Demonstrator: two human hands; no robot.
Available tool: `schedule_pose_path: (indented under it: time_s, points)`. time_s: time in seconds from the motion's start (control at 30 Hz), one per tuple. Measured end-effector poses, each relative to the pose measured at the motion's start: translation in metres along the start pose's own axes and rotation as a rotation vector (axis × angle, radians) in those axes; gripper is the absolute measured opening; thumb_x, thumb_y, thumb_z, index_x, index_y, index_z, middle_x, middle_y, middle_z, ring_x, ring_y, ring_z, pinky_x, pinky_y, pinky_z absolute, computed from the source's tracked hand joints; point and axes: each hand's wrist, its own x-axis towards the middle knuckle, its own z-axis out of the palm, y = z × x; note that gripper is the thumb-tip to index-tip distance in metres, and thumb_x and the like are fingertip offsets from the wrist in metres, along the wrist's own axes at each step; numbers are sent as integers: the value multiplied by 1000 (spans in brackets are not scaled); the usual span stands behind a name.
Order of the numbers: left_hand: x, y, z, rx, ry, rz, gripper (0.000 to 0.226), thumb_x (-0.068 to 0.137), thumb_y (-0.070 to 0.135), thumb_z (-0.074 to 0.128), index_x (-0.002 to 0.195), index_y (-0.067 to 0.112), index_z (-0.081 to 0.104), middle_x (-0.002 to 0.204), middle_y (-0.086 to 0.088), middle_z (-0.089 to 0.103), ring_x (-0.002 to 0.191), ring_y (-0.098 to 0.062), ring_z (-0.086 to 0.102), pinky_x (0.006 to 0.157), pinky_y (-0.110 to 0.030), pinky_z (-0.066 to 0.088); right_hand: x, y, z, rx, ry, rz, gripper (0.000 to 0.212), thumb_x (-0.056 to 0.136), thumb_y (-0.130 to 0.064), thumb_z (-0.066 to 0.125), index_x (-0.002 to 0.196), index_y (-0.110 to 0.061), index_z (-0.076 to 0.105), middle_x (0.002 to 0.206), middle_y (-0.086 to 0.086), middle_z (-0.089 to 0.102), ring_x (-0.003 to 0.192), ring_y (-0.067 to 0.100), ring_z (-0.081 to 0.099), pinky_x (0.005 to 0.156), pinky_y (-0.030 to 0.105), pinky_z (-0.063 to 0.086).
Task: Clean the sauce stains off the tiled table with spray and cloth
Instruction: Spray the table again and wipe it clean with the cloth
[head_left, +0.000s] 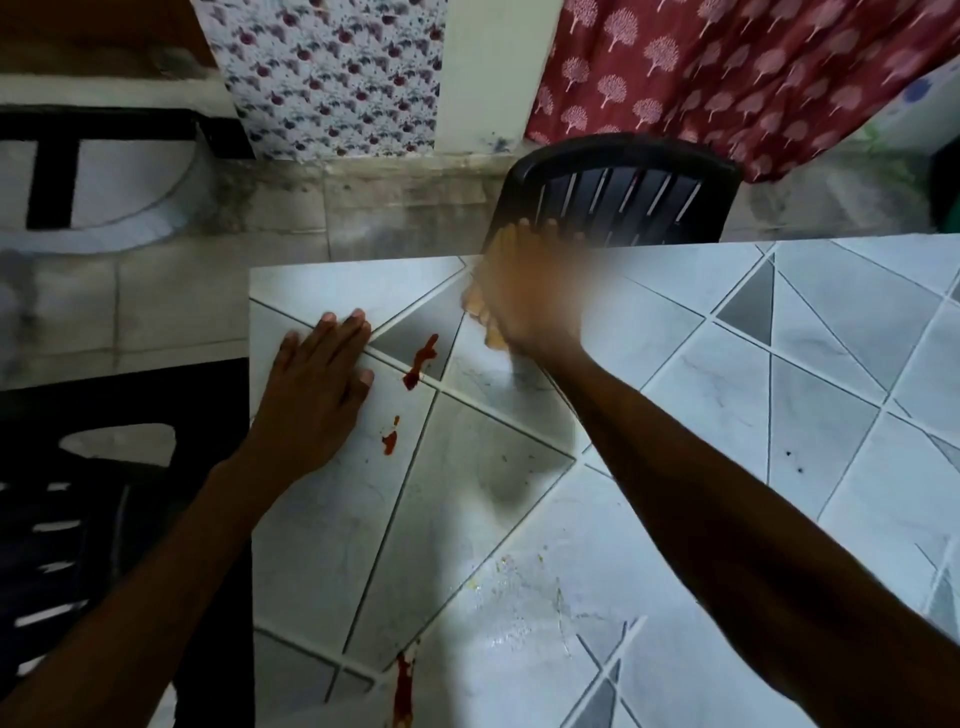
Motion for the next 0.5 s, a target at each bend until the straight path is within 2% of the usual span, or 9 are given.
schedule_pose_path:
  time_s: [0.1,0.17,0.23,0.33,0.4,0.5]
  points:
    - [-1,2,3,-10,-1,-43,65,99,44,17,152,12,33,161,-6,27,150,-27,19,121,-53,13,-57,-29,14,-34,-7,-272,81,98,-72,28,162,-30,4,171,4,-2,156,36,-9,122,65,0]
    - [0,0,2,-13,-12,-36,66,98,46,16,153,13,32,161,-5,26,151,-26,17,121,-52,12,-124,-6,16,-14,3,-405,80,96,-69,38,162,-33,11,171,0,2,157,31,-6,122,63,3]
    - [2,1,2,-42,-36,-35,70,96,51,16,153,14,31,162,-4,24,151,-24,14,121,-49,8,-180,31,14,-5,-16,-446,80,93,-68,47,161,-35,19,171,-4,5,158,27,-4,122,62,6]
    - [1,4,5,-30,-31,-63,74,93,56,19,155,16,26,164,-2,20,152,-22,9,122,-48,3,-179,66,7,-60,-19,-370,83,91,-71,47,160,-40,15,171,-7,5,158,25,-2,121,63,8]
    - [2,5,7,17,-33,-44,75,93,57,22,155,15,24,164,-4,18,152,-24,8,122,-49,4,-126,51,6,-61,16,-259,82,92,-75,37,161,-40,8,171,-5,3,157,29,-3,122,63,6]
    - [-3,6,7,72,-26,-34,76,94,58,24,155,13,24,163,-6,20,152,-26,11,122,-50,6,-48,4,6,-12,17,-81,83,94,-77,26,162,-33,8,171,4,3,156,36,-4,121,66,2]
